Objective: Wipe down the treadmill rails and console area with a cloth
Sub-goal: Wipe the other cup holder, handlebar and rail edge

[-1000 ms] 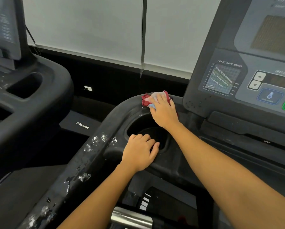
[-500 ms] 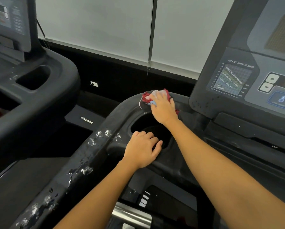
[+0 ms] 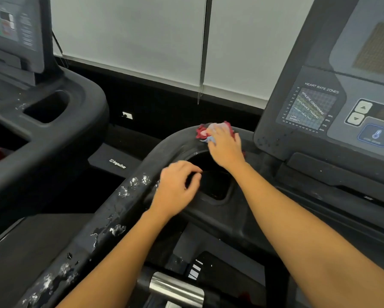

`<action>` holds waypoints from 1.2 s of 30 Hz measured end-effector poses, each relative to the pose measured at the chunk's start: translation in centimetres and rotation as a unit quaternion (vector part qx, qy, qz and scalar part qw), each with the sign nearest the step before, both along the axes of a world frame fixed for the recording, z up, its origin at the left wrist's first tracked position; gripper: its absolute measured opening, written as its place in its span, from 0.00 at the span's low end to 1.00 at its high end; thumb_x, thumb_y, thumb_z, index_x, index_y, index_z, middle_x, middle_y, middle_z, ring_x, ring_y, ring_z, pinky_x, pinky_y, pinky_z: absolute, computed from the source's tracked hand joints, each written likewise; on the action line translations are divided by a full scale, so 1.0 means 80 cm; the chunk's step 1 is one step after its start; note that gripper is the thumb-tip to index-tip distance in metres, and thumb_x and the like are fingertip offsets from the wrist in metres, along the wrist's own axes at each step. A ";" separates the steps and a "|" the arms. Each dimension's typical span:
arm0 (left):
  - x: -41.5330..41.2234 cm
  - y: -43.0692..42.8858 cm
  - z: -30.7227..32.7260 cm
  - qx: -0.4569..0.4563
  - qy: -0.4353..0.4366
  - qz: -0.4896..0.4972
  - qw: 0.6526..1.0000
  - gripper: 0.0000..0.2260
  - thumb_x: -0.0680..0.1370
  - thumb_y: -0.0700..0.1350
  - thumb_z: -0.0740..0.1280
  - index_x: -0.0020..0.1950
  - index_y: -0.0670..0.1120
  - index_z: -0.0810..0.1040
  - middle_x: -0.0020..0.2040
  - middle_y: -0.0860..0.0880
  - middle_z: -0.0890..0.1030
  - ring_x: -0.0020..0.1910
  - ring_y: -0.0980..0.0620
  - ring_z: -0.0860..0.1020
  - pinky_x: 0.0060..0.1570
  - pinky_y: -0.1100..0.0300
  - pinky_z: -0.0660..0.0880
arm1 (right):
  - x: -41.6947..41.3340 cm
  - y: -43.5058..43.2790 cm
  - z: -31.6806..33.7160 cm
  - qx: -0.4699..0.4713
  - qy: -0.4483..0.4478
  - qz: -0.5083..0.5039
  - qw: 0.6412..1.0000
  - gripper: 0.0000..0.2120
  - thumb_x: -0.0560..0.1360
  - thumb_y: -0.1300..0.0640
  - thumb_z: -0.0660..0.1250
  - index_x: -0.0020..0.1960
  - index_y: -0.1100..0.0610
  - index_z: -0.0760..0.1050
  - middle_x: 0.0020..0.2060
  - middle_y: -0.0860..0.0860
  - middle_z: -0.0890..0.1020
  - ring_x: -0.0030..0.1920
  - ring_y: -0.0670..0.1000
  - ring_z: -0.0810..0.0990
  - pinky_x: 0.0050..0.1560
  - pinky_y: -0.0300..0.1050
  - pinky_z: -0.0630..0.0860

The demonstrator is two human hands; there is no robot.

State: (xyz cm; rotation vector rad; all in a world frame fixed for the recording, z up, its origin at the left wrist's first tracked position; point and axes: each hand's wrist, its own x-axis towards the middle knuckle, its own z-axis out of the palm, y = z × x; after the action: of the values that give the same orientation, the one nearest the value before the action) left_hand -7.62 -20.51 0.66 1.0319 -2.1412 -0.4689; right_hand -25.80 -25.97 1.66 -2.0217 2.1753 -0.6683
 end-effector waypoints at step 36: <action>0.047 -0.070 0.038 0.174 -0.192 0.141 0.956 0.25 0.78 0.51 0.63 0.72 0.41 0.65 0.70 0.43 0.68 0.68 0.44 0.68 0.65 0.52 0.66 | 0.041 0.043 0.012 -0.024 0.031 0.044 0.998 0.12 0.77 0.56 0.57 0.55 0.57 0.77 0.55 0.50 0.79 0.58 0.50 0.74 0.66 0.49 0.56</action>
State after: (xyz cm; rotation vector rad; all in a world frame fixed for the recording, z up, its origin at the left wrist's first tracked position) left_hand -3.87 -26.13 3.72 1.7204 -2.2331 -0.5533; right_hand -22.52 -22.50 2.63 -2.1748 2.1078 -0.6623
